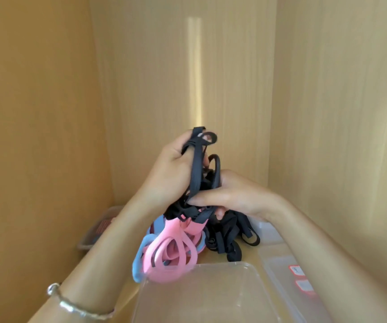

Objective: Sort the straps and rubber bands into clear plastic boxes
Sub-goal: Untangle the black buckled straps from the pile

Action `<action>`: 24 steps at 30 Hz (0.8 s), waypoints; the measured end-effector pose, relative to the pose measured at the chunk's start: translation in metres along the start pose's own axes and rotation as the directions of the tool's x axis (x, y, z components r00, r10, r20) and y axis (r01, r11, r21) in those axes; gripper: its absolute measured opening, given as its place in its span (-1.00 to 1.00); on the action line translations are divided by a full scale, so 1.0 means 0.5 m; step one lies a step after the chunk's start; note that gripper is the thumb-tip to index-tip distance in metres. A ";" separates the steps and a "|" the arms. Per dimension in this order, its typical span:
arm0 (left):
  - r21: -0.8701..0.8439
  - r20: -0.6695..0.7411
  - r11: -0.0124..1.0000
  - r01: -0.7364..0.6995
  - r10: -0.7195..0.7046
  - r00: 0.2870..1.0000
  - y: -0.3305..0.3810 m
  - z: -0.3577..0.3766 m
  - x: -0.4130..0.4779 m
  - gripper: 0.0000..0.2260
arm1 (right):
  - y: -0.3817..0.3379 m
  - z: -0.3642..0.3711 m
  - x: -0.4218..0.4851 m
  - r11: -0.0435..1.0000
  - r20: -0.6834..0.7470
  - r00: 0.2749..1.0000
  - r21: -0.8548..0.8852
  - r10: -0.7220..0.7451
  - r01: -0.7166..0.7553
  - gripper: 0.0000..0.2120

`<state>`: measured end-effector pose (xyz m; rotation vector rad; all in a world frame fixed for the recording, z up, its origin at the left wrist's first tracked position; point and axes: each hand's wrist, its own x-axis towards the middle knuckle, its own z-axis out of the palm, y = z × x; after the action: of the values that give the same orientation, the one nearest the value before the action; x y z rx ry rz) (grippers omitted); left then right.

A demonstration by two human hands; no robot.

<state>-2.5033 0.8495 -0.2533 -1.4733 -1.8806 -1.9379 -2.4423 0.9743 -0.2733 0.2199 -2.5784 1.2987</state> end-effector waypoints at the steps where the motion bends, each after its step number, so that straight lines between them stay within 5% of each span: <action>1: -0.037 0.002 0.999 0.019 -0.019 1.000 -0.001 -0.002 0.001 -0.79 | 0.003 -0.006 -0.002 1.000 -0.001 1.000 0.006 -0.003 0.003 -0.94; 7: -0.052 0.116 0.999 -0.015 0.021 0.993 -0.041 -0.016 0.006 -0.71 | 0.027 -0.039 0.006 0.938 -0.238 0.971 0.328 -0.032 0.111 -0.91; 10: -0.025 0.269 0.996 0.083 -0.073 0.960 -0.092 -0.026 0.009 -0.47 | 0.033 -0.042 0.011 0.796 -0.304 0.953 0.573 -0.013 0.194 -0.72; 13: 0.086 0.413 0.992 0.091 -0.118 0.903 -0.125 -0.017 0.002 -0.33 | 0.028 -0.046 0.012 0.612 -0.335 0.942 0.742 -0.016 0.274 -0.77; 17: 0.176 0.311 0.976 0.128 -0.178 0.934 -0.154 0.018 0.003 -0.09 | 0.018 -0.043 0.005 0.520 -0.343 0.939 0.802 -0.005 0.295 -0.73; 20: 0.565 0.238 0.824 -0.055 -0.098 0.966 -0.174 0.032 0.005 -0.06 | 0.012 -0.043 0.003 0.498 -0.356 0.933 0.821 0.062 0.280 -0.68; 22: 0.703 0.201 0.711 -0.037 -0.149 0.968 -0.197 0.025 0.000 -0.10 | 0.013 -0.049 0.002 0.481 -0.371 0.922 0.832 0.113 0.276 -0.62; 24: 0.709 0.193 0.705 0.023 -0.225 0.955 -0.225 0.012 0.000 -0.45 | 0.016 -0.054 0.002 0.496 -0.358 0.925 0.831 0.129 0.253 -0.60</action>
<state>-2.5704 0.8824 -0.3376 -1.3930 -2.4820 -0.8415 -2.4410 1.0008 -0.2638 0.1973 -1.3514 2.2534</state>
